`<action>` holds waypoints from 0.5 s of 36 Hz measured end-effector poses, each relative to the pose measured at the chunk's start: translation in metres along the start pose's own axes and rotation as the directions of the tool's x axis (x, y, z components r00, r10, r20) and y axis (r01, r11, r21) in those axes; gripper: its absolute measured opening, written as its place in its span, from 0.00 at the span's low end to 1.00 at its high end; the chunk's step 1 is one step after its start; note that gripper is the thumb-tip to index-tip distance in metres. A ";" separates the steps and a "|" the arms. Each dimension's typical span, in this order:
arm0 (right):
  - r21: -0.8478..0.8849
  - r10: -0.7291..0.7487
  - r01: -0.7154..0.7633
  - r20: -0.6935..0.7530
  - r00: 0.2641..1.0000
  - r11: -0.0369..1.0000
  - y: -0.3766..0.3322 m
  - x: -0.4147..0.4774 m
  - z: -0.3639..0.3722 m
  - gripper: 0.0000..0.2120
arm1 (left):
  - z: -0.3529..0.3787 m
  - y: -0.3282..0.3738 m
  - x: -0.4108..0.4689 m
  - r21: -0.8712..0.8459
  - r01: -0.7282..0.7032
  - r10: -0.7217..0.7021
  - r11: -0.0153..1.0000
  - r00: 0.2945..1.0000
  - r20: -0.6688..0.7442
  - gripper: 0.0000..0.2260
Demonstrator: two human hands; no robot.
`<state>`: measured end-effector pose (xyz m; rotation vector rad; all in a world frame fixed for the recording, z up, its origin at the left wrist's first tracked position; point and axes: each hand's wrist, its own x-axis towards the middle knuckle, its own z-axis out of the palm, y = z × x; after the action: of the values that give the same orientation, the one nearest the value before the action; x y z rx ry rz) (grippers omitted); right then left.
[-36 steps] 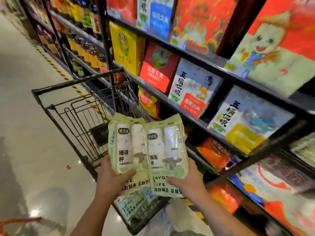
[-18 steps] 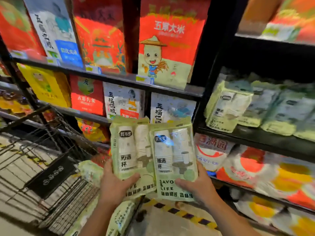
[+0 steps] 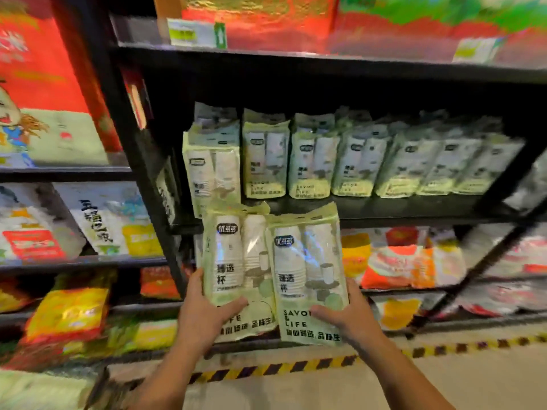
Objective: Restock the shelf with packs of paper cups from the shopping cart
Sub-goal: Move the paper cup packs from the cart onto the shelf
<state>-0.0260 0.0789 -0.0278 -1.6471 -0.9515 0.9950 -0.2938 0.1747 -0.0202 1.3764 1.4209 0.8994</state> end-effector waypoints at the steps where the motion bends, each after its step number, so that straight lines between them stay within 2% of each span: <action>1: -0.016 -0.001 0.001 -0.005 1.000 1.000 0.003 0.004 -0.016 0.36 | 0.016 0.004 0.000 -0.024 0.003 -0.002 1.000 1.000 0.012 0.44; 7: -0.122 -0.030 0.018 -0.103 0.994 0.992 0.030 0.030 -0.083 0.41 | 0.092 0.019 0.001 -0.088 0.009 -0.006 0.996 0.999 0.035 0.39; 13: -0.039 -0.023 0.018 -0.144 0.989 0.999 0.037 0.055 -0.101 0.33 | 0.123 0.036 0.015 -0.071 -0.017 0.016 0.997 1.000 -0.015 0.36; 18: -0.041 -0.076 0.070 -0.183 0.980 0.997 0.029 0.088 -0.090 0.29 | 0.120 0.046 0.054 -0.083 -0.011 0.012 0.996 1.000 0.019 0.37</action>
<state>0.0925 0.1227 -0.0522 -1.6887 -0.9018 0.7652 -0.1625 0.2209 -0.0195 1.3292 1.3473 0.9395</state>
